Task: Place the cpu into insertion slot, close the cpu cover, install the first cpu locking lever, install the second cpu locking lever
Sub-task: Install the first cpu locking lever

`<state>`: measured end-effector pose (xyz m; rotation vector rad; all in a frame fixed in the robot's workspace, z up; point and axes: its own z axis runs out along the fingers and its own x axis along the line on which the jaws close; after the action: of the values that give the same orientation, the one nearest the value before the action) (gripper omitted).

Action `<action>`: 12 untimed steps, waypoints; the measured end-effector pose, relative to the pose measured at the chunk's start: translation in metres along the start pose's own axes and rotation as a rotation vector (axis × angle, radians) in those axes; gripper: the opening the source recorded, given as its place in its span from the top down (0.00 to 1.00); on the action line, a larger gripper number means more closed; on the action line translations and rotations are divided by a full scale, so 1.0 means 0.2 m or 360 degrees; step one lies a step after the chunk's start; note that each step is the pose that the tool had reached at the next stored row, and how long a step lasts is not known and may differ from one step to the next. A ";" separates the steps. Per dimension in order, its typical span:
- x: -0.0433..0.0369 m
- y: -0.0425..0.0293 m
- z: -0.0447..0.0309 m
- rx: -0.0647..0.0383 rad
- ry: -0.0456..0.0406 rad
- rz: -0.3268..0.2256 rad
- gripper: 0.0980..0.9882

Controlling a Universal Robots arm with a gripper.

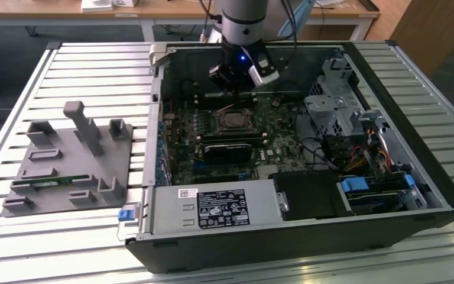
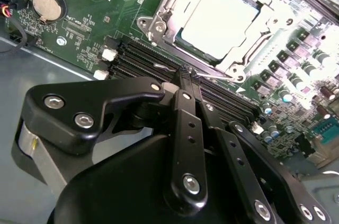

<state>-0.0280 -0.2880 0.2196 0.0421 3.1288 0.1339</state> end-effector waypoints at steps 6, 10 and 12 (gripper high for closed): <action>-0.022 -0.001 0.020 0.0000 0.0001 0.0000 0.99; -0.031 -0.002 0.037 0.0000 0.0001 0.0000 0.99; -0.033 -0.003 0.048 0.0000 0.0001 0.0000 0.99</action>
<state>-0.0214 -0.2880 0.2100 0.0421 3.1297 0.1335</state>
